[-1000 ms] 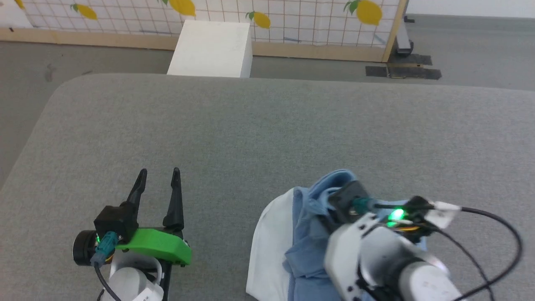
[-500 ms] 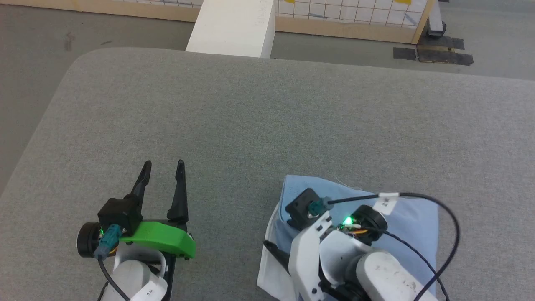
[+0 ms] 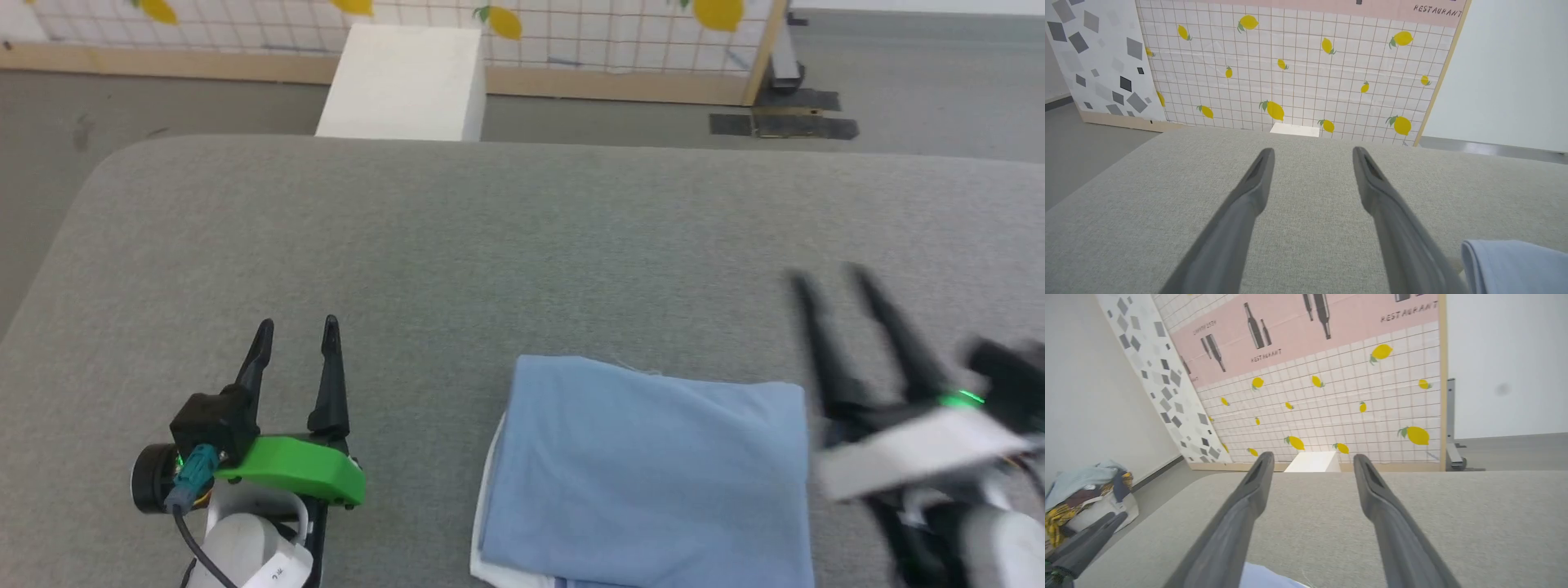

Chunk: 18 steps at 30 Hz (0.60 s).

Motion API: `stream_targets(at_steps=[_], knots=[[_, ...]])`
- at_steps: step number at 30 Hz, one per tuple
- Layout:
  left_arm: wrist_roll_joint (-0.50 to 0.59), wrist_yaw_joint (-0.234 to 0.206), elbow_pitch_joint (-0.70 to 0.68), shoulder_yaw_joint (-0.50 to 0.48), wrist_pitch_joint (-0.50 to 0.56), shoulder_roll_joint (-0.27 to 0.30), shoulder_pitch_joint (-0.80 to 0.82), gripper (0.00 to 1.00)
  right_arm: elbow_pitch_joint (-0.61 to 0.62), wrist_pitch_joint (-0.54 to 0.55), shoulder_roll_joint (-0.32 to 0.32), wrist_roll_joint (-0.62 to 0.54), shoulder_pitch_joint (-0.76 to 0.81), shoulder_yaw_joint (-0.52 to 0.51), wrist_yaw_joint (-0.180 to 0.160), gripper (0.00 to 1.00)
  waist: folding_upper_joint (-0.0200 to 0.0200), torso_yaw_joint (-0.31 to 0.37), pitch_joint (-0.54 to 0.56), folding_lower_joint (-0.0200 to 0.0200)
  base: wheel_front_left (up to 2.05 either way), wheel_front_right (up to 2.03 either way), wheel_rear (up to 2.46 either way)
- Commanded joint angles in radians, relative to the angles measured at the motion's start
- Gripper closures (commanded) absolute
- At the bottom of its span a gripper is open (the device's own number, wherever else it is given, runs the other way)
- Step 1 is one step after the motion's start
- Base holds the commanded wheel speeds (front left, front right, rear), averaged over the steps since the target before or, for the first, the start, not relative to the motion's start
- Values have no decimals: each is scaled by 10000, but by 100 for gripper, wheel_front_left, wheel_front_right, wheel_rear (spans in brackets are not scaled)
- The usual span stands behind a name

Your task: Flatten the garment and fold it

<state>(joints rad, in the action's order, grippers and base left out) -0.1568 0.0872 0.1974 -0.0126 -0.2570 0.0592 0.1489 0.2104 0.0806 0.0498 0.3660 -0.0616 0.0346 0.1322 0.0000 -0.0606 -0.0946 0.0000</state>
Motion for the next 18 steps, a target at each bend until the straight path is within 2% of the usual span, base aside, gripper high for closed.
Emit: stream_targets(at_steps=[1,4,7,18], knots=[[77,8,-53,-32,-47,13,-89,0,-168,-342,7,20,333,-552,-15,0,0,240,87,0,0,0,0],[88,26,-85,-105,-47,43,-63,0,-714,-496,6,51,778,-1329,-15,0,0,387,38,0,0,0,0],[80,71,-66,-169,-47,71,-13,0,-1423,-70,6,235,1085,-1606,-15,0,0,486,4,0,0,0,0],[79,180,1,-161,-47,31,95,0,-3496,2857,5,1379,1196,-532,-15,0,0,397,-73,0,0,0,0]])
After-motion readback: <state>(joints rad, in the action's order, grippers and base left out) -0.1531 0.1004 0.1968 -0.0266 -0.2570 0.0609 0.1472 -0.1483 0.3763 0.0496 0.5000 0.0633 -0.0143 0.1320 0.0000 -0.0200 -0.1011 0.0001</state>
